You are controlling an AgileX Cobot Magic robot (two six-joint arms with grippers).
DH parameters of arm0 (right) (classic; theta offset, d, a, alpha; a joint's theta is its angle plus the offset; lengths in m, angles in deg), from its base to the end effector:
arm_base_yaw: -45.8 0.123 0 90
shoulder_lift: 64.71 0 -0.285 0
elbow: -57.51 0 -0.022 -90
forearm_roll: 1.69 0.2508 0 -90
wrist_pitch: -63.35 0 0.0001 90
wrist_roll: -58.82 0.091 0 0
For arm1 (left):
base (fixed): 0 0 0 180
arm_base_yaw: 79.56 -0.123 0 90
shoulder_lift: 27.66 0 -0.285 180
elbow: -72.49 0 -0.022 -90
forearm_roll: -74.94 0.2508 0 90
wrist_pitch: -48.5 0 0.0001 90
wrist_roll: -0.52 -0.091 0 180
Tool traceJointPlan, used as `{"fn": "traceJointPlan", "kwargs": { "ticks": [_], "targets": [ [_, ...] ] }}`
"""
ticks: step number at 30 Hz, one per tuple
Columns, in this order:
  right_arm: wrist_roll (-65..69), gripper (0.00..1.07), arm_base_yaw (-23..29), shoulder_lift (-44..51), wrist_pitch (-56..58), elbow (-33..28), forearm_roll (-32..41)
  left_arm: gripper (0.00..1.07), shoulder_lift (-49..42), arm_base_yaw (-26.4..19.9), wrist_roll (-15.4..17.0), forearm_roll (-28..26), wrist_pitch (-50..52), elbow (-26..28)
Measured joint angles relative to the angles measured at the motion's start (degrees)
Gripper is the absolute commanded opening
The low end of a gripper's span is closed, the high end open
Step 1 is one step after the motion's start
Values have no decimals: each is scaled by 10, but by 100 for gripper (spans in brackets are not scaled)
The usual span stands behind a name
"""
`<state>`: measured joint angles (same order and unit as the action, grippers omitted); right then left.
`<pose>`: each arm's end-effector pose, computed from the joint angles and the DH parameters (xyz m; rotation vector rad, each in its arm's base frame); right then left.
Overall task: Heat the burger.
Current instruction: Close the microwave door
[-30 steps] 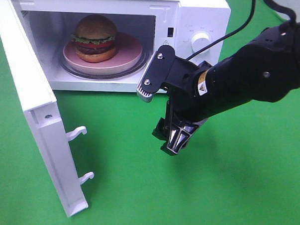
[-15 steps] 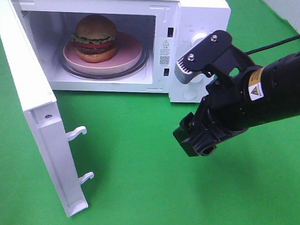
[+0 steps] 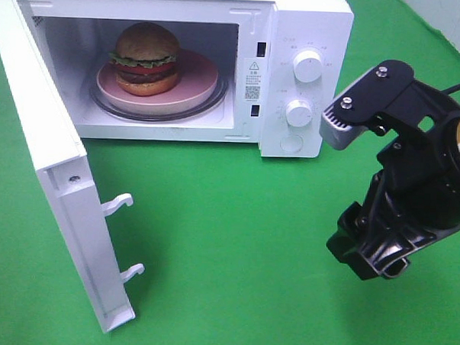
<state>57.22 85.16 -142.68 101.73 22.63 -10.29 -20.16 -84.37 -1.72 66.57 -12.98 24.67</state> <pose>0.1787 0.1357 0.2454 -1.0339 2.4158 0.0644 -0.0071 -0.0123 0.2806 -0.0362 2.0310 -0.0971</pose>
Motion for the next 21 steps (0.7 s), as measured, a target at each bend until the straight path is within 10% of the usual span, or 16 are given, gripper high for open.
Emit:
{"fn": "traceJointPlan", "kwargs": {
  "ticks": [14,21],
  "targets": [
    [57,77,-10,111,72,0,3,100,0,0,0,0,0,0],
    [64,77,-127,178,106,0,4,100,0,0,0,0,0,0]
  ]
}}
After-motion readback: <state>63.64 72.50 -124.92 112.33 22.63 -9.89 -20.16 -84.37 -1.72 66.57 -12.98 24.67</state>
